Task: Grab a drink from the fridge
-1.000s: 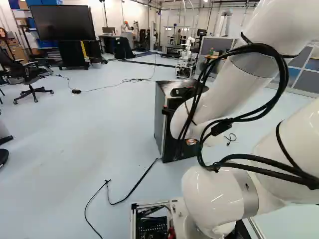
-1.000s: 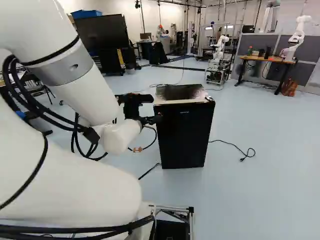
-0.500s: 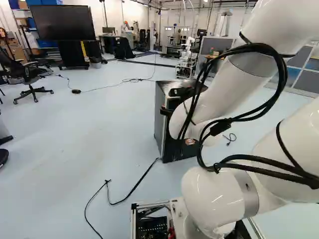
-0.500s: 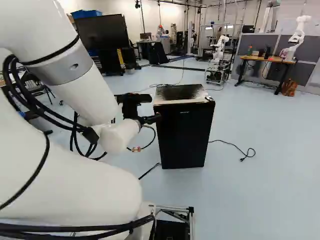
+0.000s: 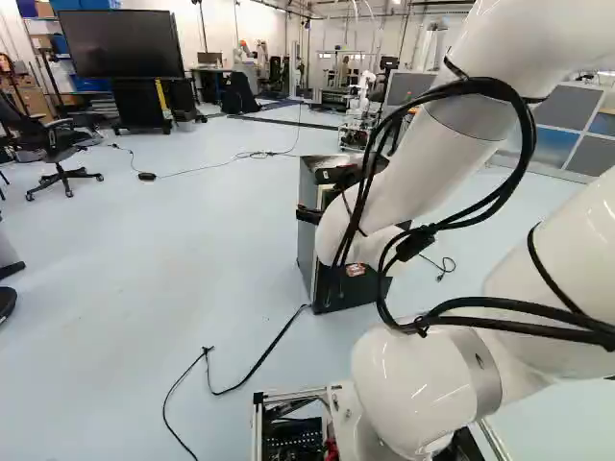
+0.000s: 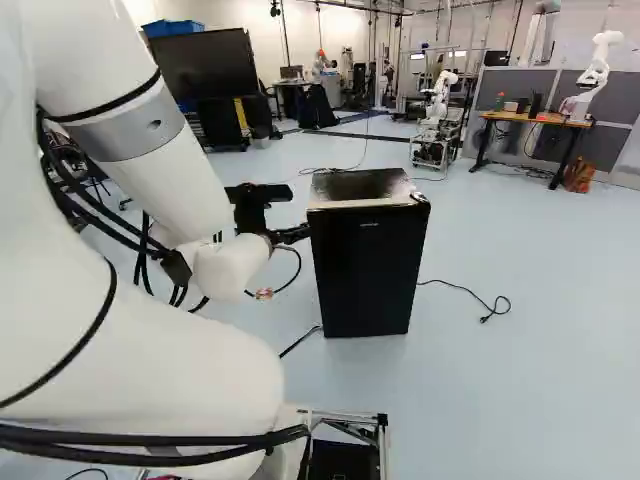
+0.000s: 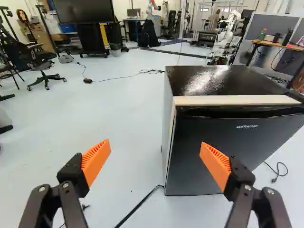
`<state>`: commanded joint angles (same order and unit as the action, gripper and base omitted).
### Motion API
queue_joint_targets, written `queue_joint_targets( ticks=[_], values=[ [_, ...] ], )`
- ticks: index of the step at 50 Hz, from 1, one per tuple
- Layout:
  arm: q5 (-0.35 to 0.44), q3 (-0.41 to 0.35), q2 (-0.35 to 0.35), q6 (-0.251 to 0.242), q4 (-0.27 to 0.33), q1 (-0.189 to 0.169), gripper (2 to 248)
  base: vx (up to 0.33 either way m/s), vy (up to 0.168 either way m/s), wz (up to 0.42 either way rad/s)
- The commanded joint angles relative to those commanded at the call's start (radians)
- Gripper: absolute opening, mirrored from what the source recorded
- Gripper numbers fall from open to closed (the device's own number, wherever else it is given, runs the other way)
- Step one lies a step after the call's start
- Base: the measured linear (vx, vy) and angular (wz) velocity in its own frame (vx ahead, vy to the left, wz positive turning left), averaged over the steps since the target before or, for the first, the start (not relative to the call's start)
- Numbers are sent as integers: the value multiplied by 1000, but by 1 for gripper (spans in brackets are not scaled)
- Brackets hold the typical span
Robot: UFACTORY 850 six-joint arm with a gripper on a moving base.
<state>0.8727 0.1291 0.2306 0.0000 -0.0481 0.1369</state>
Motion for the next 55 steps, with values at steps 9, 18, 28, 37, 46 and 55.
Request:
queue_joint_targets(
  ticks=[9, 18, 28, 37, 46, 55],
  values=[
    [0, 6, -7, 0, -40, 38, 247, 0, 0, 0],
    [0, 14, -15, 0, -82, 75, 247, 0, 0, 0],
    [0, 26, -29, 0, -131, 115, 247, 0, 0, 0],
    [0, 35, -40, 0, -175, 151, 247, 0, 0, 0],
    [1, 45, -50, 0, -222, 187, 247, 0, 0, 0],
    [14, 55, -61, 0, -281, 223, 247, 0, 0, 0]
  ],
)
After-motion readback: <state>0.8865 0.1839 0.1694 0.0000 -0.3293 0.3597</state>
